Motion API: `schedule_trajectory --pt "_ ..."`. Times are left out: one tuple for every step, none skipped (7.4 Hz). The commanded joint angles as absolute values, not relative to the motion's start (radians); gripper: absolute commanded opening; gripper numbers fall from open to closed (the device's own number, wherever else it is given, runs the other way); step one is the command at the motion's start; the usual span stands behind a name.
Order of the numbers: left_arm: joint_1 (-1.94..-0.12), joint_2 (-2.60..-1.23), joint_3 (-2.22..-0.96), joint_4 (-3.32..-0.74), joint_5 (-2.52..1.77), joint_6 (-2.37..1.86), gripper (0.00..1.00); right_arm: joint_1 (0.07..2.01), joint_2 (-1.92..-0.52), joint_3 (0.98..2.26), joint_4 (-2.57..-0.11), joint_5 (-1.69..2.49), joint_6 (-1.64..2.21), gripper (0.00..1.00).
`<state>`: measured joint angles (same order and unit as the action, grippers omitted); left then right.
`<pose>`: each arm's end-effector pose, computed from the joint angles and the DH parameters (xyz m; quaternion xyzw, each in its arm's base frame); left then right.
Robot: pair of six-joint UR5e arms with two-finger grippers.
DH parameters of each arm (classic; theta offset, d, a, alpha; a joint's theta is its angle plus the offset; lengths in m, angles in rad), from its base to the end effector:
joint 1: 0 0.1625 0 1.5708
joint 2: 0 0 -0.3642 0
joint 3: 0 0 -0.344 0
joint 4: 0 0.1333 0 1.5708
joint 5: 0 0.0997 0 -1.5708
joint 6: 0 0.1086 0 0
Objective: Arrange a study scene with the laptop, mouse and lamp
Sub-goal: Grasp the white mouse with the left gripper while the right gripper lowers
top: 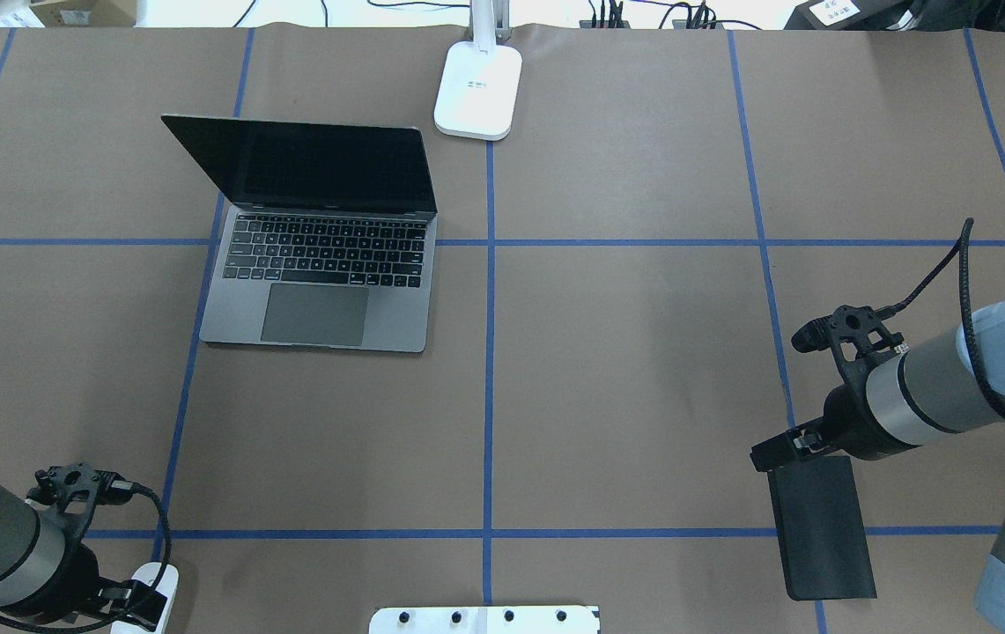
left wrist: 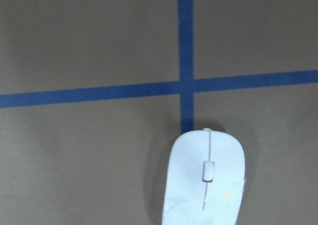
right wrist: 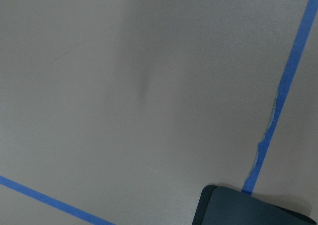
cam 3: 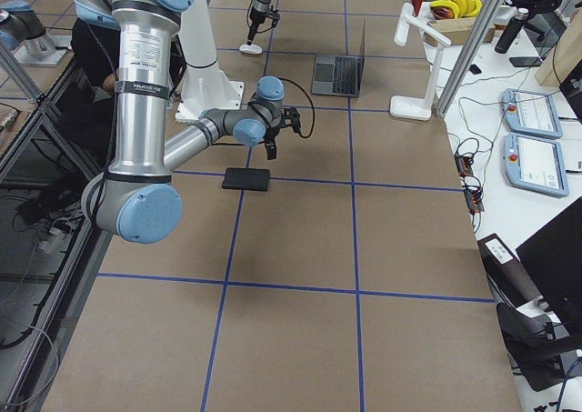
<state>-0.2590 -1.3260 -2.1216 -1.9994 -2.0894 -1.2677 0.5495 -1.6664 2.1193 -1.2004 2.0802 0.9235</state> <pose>0.3440 -0.1734 0.4154 -0.1336 0.3998 0.1119 0.8998 -0.3093 -0.2836 0.3658 0.0273 -0.4500 -0.1440 0.8809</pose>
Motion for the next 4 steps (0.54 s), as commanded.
schedule_trajectory --pt "-0.25 -1.376 -2.088 -1.999 -2.089 -1.262 0.98 0.546 -1.666 2.117 -1.206 2.079 0.923 0.98" --pt "-0.242 -1.377 -2.08 -1.997 -2.089 -1.247 0.97 0.546 -1.666 2.114 -1.206 2.079 0.923 0.98" --pt "-0.245 -1.368 -2.077 -1.997 -2.089 -1.195 0.97 0.545 -1.666 2.114 -1.206 2.077 0.923 0.98" --pt "-0.248 -1.364 -2.075 -1.997 -2.089 -1.178 0.97 0.538 -1.666 2.114 -1.206 2.075 0.923 0.98"
